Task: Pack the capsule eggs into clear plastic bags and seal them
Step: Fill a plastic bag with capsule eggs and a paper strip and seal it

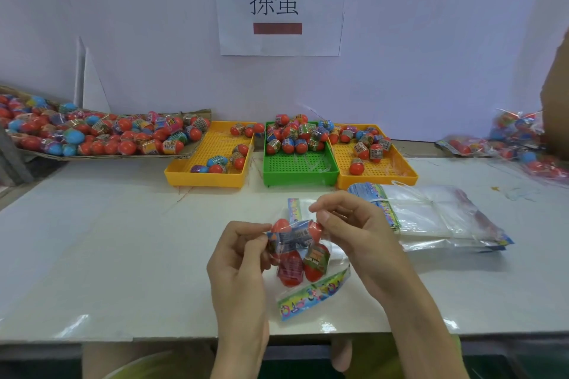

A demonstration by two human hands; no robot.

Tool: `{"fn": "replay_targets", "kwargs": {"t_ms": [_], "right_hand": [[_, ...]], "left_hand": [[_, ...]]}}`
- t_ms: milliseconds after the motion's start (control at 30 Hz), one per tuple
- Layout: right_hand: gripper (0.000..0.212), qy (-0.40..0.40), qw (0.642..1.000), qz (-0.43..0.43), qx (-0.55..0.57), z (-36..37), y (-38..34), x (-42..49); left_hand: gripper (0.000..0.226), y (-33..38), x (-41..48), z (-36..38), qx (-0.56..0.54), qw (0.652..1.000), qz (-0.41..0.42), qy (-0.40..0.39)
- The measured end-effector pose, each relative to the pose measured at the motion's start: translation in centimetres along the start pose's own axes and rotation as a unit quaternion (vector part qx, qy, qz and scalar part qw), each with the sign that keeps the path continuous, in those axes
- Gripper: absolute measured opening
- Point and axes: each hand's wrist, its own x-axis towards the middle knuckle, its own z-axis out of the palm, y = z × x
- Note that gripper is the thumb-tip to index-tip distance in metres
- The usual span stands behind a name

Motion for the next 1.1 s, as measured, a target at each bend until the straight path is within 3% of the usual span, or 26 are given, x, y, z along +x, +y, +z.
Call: {"fn": "replay_targets", "kwargs": {"t_ms": [133, 400, 567, 733, 933, 1100], "right_hand": [[0.026, -0.027, 1.0, -0.008, -0.013, 0.5, 0.1, 0.0], [0.019, -0.025, 0.998, -0.063, -0.001, 1.9, 1.0, 0.5], [0.021, -0.017, 0.997, -0.069, 0.011, 1.5, 1.1, 0.6], [0.028, -0.02, 0.997, -0.078, 0.009, 1.6, 1.3, 0.6], [0.029, -0.071, 0.992, -0.103, 0.033, 1.9, 1.1, 0.6], [0.032, -0.067, 0.993, -0.089, 0.046, 1.9, 1.3, 0.6]], "left_hand": [[0.054, 0.2, -0.1, 0.2, -0.062, 0.998, 0.008, 0.026], [0.051, 0.2, 0.1, -0.2, -0.164, 0.985, -0.037, 0.042], [0.044, 0.5, 0.4, -0.2, -0.179, 0.981, -0.076, 0.003], [0.058, 0.6, 0.0, -0.2, -0.14, 0.989, -0.041, 0.002], [0.048, 0.8, -0.1, -0.1, -0.175, 0.982, -0.073, 0.006], [0.037, 0.8, -0.3, -0.3, -0.209, 0.973, -0.095, -0.012]]}}
